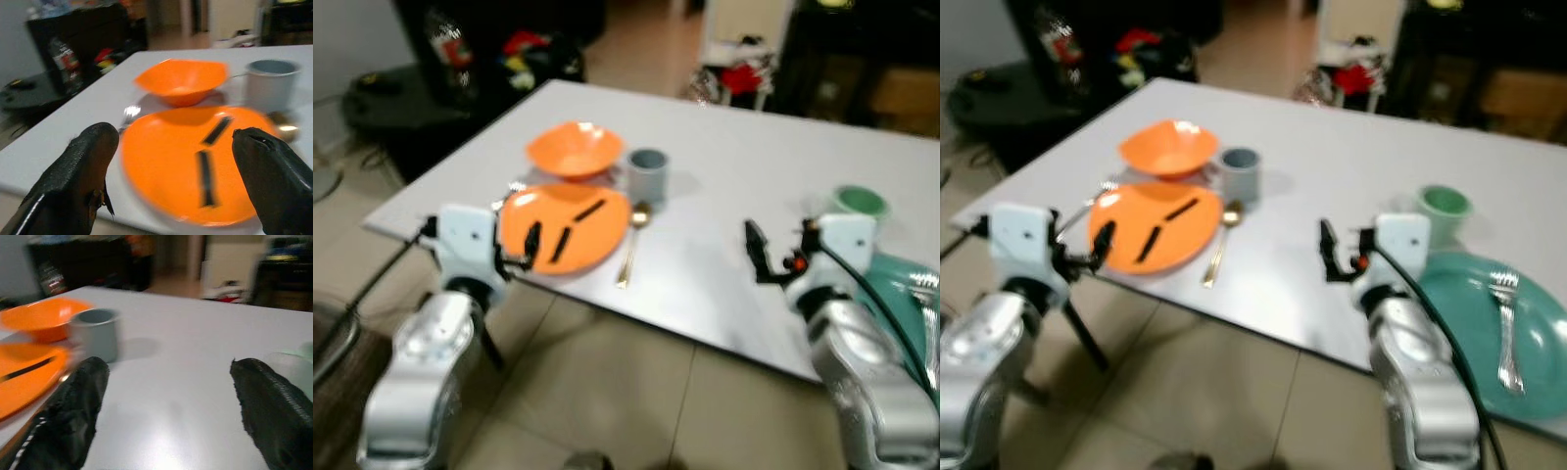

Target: Setting the table

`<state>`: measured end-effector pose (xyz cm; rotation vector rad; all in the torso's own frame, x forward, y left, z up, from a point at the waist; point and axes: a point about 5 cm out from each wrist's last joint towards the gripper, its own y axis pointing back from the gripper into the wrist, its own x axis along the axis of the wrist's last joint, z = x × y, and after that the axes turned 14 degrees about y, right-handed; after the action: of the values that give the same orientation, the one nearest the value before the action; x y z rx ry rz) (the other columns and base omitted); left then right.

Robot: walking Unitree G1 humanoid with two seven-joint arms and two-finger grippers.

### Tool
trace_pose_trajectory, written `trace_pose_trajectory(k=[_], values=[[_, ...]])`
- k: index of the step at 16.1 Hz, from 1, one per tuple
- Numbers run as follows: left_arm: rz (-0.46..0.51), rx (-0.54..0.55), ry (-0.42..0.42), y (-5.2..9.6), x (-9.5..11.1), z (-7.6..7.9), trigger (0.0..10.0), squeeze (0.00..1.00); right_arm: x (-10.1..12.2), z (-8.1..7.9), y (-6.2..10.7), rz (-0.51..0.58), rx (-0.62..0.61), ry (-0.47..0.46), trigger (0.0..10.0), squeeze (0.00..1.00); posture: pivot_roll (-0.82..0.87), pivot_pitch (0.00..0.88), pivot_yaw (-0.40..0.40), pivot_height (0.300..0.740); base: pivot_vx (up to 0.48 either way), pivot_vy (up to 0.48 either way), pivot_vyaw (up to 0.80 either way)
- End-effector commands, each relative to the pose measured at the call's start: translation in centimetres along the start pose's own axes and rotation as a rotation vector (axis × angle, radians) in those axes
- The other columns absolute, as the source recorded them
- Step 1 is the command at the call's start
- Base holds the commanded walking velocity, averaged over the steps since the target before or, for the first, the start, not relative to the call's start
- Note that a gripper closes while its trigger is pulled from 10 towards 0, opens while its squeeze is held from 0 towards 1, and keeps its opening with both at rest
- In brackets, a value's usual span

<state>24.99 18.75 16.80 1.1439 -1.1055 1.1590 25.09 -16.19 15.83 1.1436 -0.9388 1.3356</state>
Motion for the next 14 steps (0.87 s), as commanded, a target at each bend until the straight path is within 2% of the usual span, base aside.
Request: trace_pose_trajectory(k=[1,2,4,5,8,14], values=[[-0.017,-0.032,-0.017,0.3,-0.3,0.5,10.0,0.79,0.0,-0.1,0.1,0.008,0.008,0.001,10.0,1.00,0.09,0.000,0.003,0.740,0.000,0.000,0.80],[-0.008,-0.045,-0.020,0.4,-0.3,0.9,10.0,0.42,-0.1,-0.1,0.0,0.009,0.009,-0.004,10.0,1.00,0.09,0.000,0.007,0.740,0.000,0.000,0.80],[-0.018,-0.061,-0.041,0.4,-0.4,1.2,10.0,0.17,-0.1,-0.2,0.1,0.011,0.024,-0.016,10.0,1.00,0.09,0.000,0.003,0.740,0.000,0.000,0.80],[-0.023,-0.063,-0.019,0.4,-0.3,1.0,10.0,0.14,0.0,-0.1,0.1,0.014,0.022,-0.009,10.0,1.00,0.09,0.000,0.004,0.740,0.000,0.000,0.80],[-0.041,-0.094,0.038,0.1,-0.2,1.0,10.0,0.14,0.2,0.0,0.3,0.029,0.020,0.011,10.0,1.00,0.08,0.000,0.018,0.740,0.000,0.000,0.80],[-0.061,-0.148,0.067,0.0,-0.3,1.8,10.0,0.16,0.3,-0.2,0.4,0.034,0.033,0.021,10.0,1.00,0.07,0.000,0.017,0.740,0.000,0.000,0.80]])
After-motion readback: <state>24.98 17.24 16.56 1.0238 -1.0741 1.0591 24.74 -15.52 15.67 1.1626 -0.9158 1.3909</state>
